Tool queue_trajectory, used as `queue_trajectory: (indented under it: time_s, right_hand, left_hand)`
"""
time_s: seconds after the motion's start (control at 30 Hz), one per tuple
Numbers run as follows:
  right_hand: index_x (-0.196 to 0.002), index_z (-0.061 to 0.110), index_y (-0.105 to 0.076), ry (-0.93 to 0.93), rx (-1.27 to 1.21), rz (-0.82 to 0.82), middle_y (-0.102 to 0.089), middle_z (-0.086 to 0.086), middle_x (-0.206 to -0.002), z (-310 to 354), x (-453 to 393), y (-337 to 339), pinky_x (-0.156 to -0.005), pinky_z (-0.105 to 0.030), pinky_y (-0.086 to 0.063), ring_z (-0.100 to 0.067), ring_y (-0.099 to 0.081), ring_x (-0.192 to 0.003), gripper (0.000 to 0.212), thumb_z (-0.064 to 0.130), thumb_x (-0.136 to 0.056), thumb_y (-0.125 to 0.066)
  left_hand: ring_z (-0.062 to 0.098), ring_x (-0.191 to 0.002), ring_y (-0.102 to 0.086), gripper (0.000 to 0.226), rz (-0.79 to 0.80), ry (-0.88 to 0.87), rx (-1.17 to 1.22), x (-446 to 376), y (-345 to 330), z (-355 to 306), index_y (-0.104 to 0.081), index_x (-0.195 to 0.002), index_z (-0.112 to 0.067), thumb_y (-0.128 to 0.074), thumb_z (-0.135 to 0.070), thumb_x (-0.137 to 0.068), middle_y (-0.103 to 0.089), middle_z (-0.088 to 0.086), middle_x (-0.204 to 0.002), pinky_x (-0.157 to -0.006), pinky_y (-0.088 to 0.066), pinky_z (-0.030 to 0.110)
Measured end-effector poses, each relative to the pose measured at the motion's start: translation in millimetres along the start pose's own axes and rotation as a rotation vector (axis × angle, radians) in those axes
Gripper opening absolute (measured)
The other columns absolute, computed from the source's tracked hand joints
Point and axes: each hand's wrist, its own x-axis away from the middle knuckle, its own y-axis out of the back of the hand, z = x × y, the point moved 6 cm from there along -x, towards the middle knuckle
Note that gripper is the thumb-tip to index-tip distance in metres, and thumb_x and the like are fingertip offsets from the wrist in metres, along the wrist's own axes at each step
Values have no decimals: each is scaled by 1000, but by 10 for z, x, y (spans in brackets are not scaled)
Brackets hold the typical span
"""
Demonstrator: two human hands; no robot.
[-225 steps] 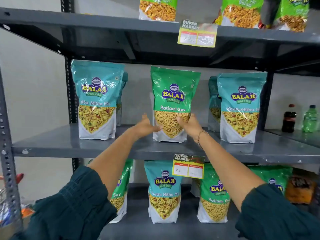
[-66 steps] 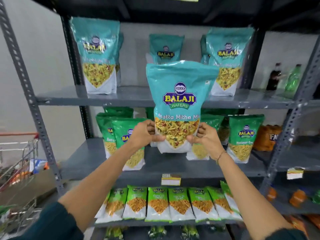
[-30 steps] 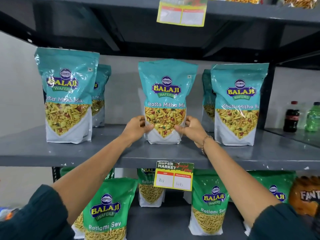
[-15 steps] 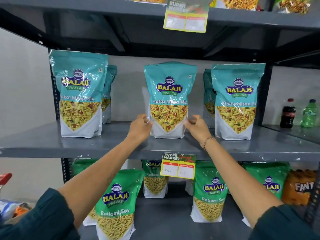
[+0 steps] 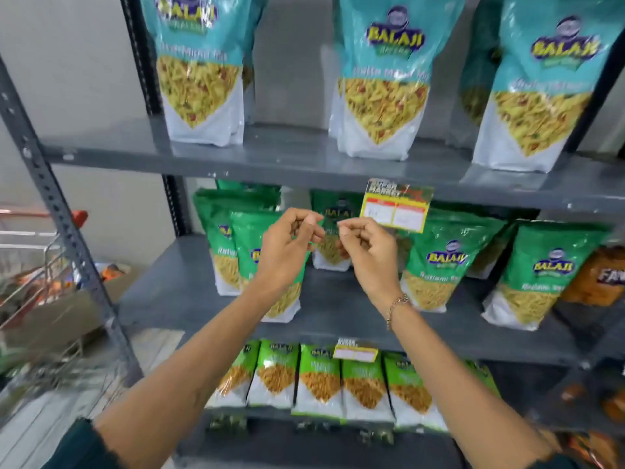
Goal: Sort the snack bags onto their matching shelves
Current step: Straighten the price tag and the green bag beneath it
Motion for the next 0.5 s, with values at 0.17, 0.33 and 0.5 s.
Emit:
queue_trajectory:
  time_s: [0.17, 0.33, 0.5]
  right_hand:
    - [-83, 18, -66, -337, 129, 201, -69, -7, -72, -1052, 315, -444, -72, -42, -57, -19, -65, -69, 8, 19, -84, -58]
    - [-99, 6, -63, -495, 354, 356, -71, -14, -94, -1816, 398, -744, -78, -30, -51, -22, -65, -88, 24, 25, -84, -62]
    - [-122, 4, -45, -530, 422, 492, -58, -15, -124, -2172, 337, -943, -95, -43, -45, -30, -54, -114, 61, 33, -75, -71]
  left_hand:
    - [18, -76, -56, 27, -160, 264, -234, 120, 469, 1044, -55, -99, -4, -45, -29, -94, -56, 2, -81, -64, -46, 15]
    - [29, -79, -52, 22, -337, 514, -396, 114, 1053, 1848, -51, -95, 4, -46, -15, -88, -53, 16, -85, -77, -42, 38]
    - [37, -119, -48, 48, 96, 723, -523, 128, 966, 2297, -41, -125, 2, -62, -3, -82, -50, 23, -126, -93, -40, 37]
